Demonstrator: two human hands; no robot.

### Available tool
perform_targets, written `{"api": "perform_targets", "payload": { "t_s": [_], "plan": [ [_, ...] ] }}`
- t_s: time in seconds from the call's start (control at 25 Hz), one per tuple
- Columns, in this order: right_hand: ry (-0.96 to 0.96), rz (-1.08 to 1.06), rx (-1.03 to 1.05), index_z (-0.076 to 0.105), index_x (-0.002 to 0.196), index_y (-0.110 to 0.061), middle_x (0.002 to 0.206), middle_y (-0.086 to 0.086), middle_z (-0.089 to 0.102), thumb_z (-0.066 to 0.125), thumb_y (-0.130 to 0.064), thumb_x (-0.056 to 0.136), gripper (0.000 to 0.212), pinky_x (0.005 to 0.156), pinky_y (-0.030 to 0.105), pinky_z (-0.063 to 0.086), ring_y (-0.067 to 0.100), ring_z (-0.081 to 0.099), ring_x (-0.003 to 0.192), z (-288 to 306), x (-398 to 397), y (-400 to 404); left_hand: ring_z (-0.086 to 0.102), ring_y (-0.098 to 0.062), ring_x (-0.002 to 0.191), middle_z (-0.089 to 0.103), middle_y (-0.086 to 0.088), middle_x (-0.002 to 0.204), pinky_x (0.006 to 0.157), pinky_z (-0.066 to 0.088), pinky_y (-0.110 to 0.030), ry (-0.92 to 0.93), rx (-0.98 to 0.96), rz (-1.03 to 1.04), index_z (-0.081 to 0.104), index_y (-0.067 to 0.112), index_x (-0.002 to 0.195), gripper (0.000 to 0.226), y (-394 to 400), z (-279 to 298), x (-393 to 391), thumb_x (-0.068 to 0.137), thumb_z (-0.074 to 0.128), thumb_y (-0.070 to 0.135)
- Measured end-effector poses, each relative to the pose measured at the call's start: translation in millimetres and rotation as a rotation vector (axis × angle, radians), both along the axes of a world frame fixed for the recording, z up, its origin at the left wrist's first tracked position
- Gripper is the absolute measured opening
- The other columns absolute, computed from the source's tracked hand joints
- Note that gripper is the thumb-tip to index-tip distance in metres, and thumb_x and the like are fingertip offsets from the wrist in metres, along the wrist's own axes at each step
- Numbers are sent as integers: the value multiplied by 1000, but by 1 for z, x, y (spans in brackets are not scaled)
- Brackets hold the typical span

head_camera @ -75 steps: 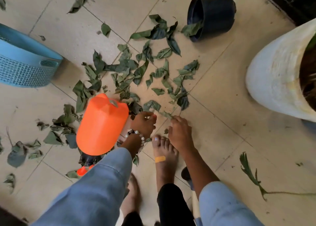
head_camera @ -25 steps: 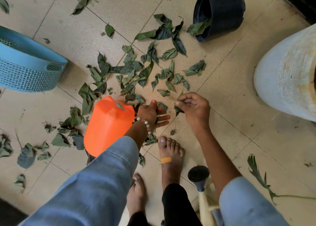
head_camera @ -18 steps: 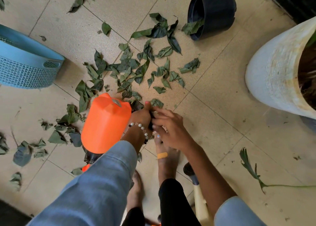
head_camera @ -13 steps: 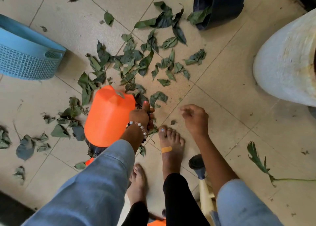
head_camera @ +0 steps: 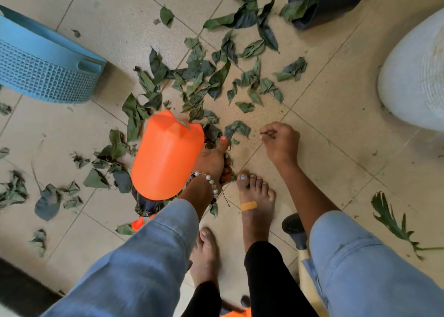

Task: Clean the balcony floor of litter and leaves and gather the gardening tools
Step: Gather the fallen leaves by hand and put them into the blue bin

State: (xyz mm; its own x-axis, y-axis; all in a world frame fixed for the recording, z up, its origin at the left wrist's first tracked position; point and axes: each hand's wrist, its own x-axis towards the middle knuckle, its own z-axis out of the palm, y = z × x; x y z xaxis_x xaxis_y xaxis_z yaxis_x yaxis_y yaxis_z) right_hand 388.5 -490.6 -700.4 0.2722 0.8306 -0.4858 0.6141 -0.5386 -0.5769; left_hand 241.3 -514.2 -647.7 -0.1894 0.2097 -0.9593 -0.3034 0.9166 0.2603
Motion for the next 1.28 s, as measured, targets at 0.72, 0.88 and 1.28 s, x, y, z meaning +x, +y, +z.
{"api": "perform_targets", "payload": {
  "t_s": [0.72, 0.88, 1.28],
  "plan": [
    [4, 226, 54, 75, 90, -7, 91, 7, 74, 74, -3, 78, 13, 70, 9, 47, 15, 69, 81, 24, 6, 79, 46, -13, 33, 53, -9, 60, 34, 32, -15, -24, 26, 126, 54, 5, 74, 38, 72, -8, 9, 102, 45, 29],
    [287, 139, 21, 64, 87, -14, 89, 0, 72, 77, -3, 73, 22, 68, 27, 58, 11, 70, 81, 80, -2, 52, 59, -25, 54, 57, -14, 72, 56, 57, -37, -100, -60, 183, 57, 4, 89, 33, 77, 5, 22, 103, 43, 30],
    [316, 900, -121, 70, 95, -2, 111, 10, 66, 52, 9, 86, 23, 88, 30, 48, 26, 57, 111, 94, -14, 50, 58, -21, 54, 59, -8, 71, 43, 50, -26, -101, -65, 335, 57, 8, 82, 32, 67, 3, 20, 98, 51, 35]
  ]
}}
